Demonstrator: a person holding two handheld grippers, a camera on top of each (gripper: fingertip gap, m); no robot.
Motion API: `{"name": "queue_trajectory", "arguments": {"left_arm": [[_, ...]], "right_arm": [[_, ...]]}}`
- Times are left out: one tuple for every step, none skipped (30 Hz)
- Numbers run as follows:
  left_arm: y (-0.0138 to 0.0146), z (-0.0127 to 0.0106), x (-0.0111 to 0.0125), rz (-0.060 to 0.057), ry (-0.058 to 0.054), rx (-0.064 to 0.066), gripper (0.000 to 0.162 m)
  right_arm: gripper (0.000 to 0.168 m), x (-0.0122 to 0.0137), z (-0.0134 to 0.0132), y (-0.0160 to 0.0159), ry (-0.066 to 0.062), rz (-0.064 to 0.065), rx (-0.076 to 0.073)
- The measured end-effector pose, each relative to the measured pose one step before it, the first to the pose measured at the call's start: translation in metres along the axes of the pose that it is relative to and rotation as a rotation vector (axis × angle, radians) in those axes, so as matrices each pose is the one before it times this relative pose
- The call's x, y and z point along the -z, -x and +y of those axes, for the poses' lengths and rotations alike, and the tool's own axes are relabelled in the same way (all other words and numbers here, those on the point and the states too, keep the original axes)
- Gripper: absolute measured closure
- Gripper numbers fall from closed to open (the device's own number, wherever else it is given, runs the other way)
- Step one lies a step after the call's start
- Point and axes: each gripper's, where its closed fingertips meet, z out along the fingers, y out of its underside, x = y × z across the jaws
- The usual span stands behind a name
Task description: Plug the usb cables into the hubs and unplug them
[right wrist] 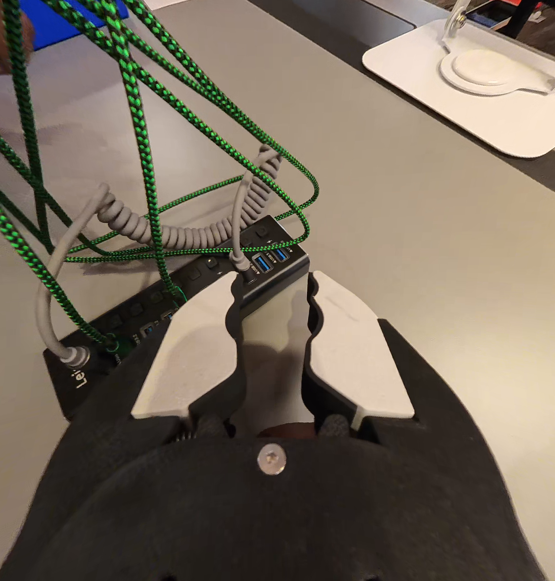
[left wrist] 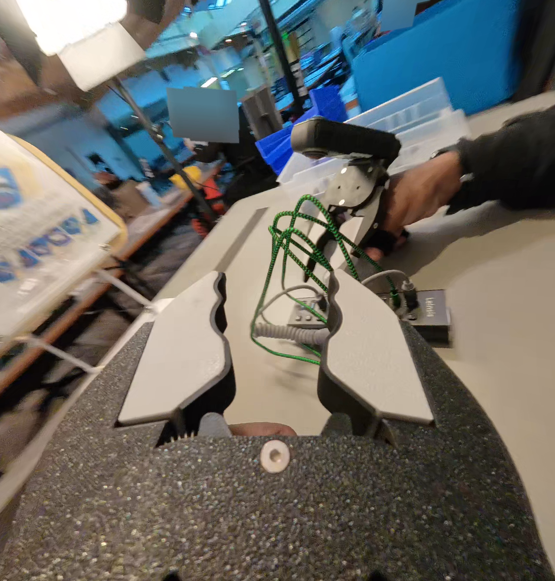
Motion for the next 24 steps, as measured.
{"name": "queue_trajectory", "arguments": {"left_arm": [[0.00443, 0.00274, -0.00205, 0.0481, -0.0226, 0.0549, 0.100], [0.00436, 0.00158, -0.00273, 0.0488, -0.0272, 0.0495, 0.100], [0.00245, 0.00276, -0.00313, 0.0581, -0.0173, 0.0496, 0.100], [0.00154, 0.00399, -0.00334, 0.0557, -0.0136, 0.0422, 0.100], [0.00313, 0.00365, -0.00287, 0.0286, -0.0216, 0.0352, 0.101], [0.00391, 0.00134, -0.00146, 0.0032, -0.0418, 0.0316, 0.101], [0.00262, -0.00190, 0.00091, -0.0069, -0.0695, 0.0308, 0.105], [-0.00019, -0.00421, 0.00196, 0.0010, -0.0823, 0.0340, 0.109], [-0.00408, -0.00360, 0.00213, 0.0208, -0.0475, 0.0364, 0.113], [-0.00584, -0.00122, 0.00243, 0.0247, -0.0064, 0.0280, 0.114], [-0.00450, -0.00096, 0.00198, 0.0047, 0.0088, 0.0210, 0.116], [-0.00785, -0.00209, 0.00135, 0.0155, 0.0163, 0.0064, 0.118], [-0.01053, -0.00424, 0.00066, 0.0215, 0.0130, -0.0090, 0.120], [-0.01203, -0.00546, 0.00056, 0.0211, 0.0049, -0.0197, 0.122], [-0.01444, -0.00486, 0.00040, 0.0317, 0.0030, -0.0212, 0.126], [-0.01733, -0.00318, -0.00003, 0.0496, 0.0038, -0.0183, 0.138], [-0.01498, 0.00048, -0.00229, 0.0398, 0.0148, 0.0013, 0.144], [-0.01115, 0.00454, -0.00549, 0.0272, 0.0239, 0.0322, 0.143], [-0.00827, 0.00748, -0.00850, 0.0214, 0.0188, 0.0519, 0.140], [-0.00427, 0.01133, -0.01138, 0.0071, 0.0311, 0.0593, 0.136], [-0.00010, 0.01593, -0.01263, -0.0134, 0.0687, 0.0486, 0.132], [0.00297, 0.01786, -0.01262, -0.0356, 0.0933, 0.0243, 0.129], [0.00629, 0.01629, -0.01175, -0.0584, 0.0923, 0.0103, 0.127], [0.00313, 0.01250, -0.01088, -0.0404, 0.0700, 0.0131, 0.127]], "right_arm": [[0.130, -0.00003, 0.00001, -0.00035, -0.0006, -0.0019, -0.0042], [0.130, -0.00001, 0.00008, -0.00028, 0.0004, -0.0033, -0.0064], [0.130, -0.00012, 0.00021, -0.00021, 0.0016, -0.0044, -0.0069], [0.129, -0.00011, 0.00020, -0.00023, 0.0013, -0.0038, -0.0058], [0.129, -0.00006, 0.00003, -0.00018, 0.0001, -0.0021, -0.0038], [0.129, 0.00012, 0.00000, -0.00020, -0.0005, -0.0008, -0.0026], [0.129, -0.00007, 0.00005, -0.00009, 0.0003, -0.0018, -0.0024], [0.129, -0.00023, 0.00027, 0.00011, 0.0015, -0.0036, -0.0036], [0.129, -0.00007, -0.00001, 0.00009, 0.0007, -0.0022, -0.0018], [0.129, -0.00013, -0.00021, 0.00001, -0.0003, -0.0007, 0.0029], [0.130, -0.00038, -0.00014, 0.00060, 0.0000, -0.0059, 0.0006], [0.130, -0.00005, -0.00017, 0.00045, -0.0007, -0.0068, -0.0039], [0.130, 0.00006, -0.00013, 0.00012, -0.0012, -0.0044, -0.0022], [0.130, 0.00027, -0.00028, 0.00039, -0.0021, -0.0055, -0.0005], [0.130, 0.00056, -0.00044, 0.00058, -0.0045, -0.0077, -0.0014], [0.130, 0.00118, -0.00119, 0.00107, -0.0111, -0.0106, -0.0005], [0.130, 0.00177, -0.00163, 0.00160, -0.0147, -0.0153, 0.0013], [0.131, 0.00189, -0.00056, 0.00167, -0.0092, -0.0183, 0.0036], [0.130, 0.00181, 0.00095, 0.00129, 0.0009, -0.0167, 0.0052], [0.130, 0.00201, 0.00243, 0.00291, 0.0103, -0.0269, 0.0094], [0.131, 0.00208, 0.00420, 0.00394, 0.0219, -0.0329, 0.0082], [0.131, 0.00229, 0.00471, 0.00353, 0.0245, -0.0267, 0.0045], [0.132, 0.00242, 0.00422, 0.00362, 0.0194, -0.0209, 0.0040], [0.133, 0.00210, 0.00426, 0.00423, 0.0198, -0.0214, 0.0008]]}}
